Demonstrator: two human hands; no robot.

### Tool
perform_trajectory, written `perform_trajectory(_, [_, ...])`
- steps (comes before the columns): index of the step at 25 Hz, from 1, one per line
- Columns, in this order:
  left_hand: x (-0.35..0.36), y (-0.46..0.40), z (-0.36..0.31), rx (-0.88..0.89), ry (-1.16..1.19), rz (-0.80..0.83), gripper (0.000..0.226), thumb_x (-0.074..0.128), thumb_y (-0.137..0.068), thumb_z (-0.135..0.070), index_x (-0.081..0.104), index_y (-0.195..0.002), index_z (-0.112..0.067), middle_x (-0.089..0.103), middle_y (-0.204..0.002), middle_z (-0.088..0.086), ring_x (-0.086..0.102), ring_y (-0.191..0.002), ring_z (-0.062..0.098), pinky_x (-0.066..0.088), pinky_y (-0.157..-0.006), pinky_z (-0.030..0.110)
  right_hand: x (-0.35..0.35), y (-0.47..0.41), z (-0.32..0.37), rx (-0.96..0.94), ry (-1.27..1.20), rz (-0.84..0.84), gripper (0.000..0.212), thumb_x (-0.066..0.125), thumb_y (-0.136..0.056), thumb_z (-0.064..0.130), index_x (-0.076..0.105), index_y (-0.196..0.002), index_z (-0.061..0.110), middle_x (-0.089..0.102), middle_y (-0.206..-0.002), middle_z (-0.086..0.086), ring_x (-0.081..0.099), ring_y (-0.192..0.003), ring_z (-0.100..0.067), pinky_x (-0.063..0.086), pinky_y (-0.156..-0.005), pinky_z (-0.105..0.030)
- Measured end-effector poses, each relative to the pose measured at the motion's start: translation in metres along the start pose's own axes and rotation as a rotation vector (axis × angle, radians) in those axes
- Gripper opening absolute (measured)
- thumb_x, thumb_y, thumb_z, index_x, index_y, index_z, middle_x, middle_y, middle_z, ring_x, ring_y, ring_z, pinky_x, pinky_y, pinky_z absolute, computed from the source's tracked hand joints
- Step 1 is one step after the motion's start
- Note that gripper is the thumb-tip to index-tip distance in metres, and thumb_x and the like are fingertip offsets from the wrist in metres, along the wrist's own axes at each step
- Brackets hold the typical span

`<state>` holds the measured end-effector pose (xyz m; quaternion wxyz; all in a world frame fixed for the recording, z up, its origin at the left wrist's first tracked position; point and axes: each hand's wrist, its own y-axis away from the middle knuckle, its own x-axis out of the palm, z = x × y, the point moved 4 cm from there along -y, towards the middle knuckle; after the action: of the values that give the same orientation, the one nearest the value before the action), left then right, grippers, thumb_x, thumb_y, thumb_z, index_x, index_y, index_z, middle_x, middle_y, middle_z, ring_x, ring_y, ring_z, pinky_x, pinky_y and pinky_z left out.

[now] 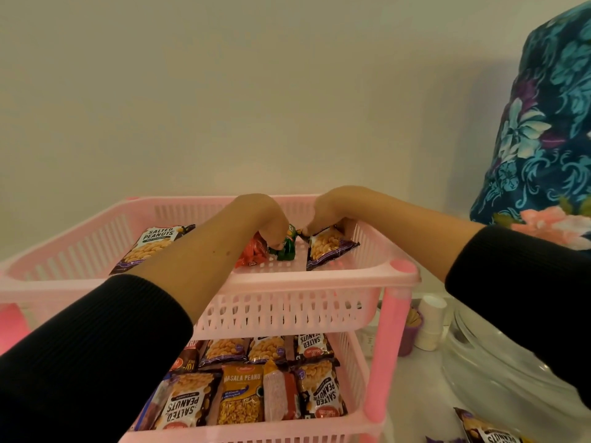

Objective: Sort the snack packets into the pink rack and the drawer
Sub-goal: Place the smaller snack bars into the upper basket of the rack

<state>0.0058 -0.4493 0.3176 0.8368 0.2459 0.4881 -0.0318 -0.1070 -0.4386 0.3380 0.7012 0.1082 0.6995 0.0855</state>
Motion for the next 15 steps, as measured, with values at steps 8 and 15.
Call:
perform_trajectory(8, [-0.002,0.002,-0.001,0.014,-0.041,-0.013,0.045,0.041,-0.100,-0.028,0.043,-0.137,-0.003,0.052,-0.094,0.010,0.047,-0.069,0.019,0.038,-0.070,0.028,0.003,-0.011,0.001,0.066,-0.331,-0.153,0.028,0.062,-0.085,0.031,0.053,-0.089,0.006,0.057,-0.073,-0.008,0.062,-0.067,-0.022,0.059,-0.073,-0.033])
perform_trajectory(15, [-0.002,0.005,-0.002,-0.003,-0.058,0.003,0.047,0.039,-0.101,-0.025,0.037,-0.141,-0.002,0.053,-0.124,0.013,0.048,-0.093,0.024,0.039,-0.078,0.032,-0.023,-0.001,0.006,-0.141,-0.047,-0.428,0.034,0.063,-0.090,0.025,0.062,-0.107,-0.005,0.070,-0.101,-0.016,0.064,-0.074,-0.022,0.057,-0.077,-0.032])
